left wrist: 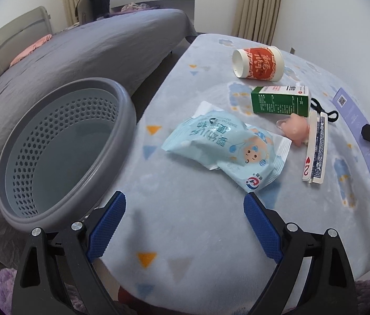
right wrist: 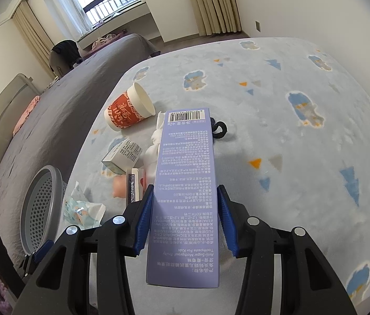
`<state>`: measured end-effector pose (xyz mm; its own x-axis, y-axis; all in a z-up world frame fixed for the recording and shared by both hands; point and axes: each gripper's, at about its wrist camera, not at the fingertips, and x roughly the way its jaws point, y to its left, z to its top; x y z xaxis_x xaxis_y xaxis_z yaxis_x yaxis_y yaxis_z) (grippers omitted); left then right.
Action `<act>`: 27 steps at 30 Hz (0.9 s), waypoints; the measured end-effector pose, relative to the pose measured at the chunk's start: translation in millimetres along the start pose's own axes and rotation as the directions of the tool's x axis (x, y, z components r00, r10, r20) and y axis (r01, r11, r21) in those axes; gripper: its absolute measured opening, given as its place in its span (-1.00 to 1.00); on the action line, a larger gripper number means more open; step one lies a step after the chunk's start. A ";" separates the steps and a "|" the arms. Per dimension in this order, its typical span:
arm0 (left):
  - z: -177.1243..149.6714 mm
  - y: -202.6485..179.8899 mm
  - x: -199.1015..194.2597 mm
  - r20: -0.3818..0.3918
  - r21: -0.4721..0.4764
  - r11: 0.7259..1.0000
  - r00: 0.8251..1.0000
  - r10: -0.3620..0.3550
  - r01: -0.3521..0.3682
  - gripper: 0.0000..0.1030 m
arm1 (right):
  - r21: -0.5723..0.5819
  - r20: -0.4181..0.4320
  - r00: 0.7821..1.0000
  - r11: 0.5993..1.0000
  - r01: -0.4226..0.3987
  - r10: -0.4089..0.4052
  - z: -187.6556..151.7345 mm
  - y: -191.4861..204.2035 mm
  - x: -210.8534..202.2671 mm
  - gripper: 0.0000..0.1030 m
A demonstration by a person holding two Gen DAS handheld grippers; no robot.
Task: Collect trash
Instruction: 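Grasp the blue wet-wipe packet with the left tool while the right tool holds the box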
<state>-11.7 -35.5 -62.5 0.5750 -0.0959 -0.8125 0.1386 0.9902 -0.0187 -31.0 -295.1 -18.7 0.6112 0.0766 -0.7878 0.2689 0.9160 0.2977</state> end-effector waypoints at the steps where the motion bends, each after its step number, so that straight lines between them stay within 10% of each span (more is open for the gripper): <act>1: 0.6 1.8 -3.3 0.001 -0.009 1.000 1.000 -0.002 0.002 0.74 | 0.000 0.001 1.000 1.000 -0.002 0.002 0.2 0.7 -0.2 -0.12; 27: 80.2 -21.7 49.9 -0.200 -0.277 0.960 0.980 -0.025 -0.032 0.74 | 0.033 0.002 0.999 0.999 -0.039 0.039 12.8 -16.2 -4.6 -0.12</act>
<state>78.7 -69.8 -55.9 0.3987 -0.0983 -0.9118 -0.1084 0.9822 -0.1533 -28.5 -315.3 -13.0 0.6225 0.1119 -0.7746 0.2694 0.8986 0.3463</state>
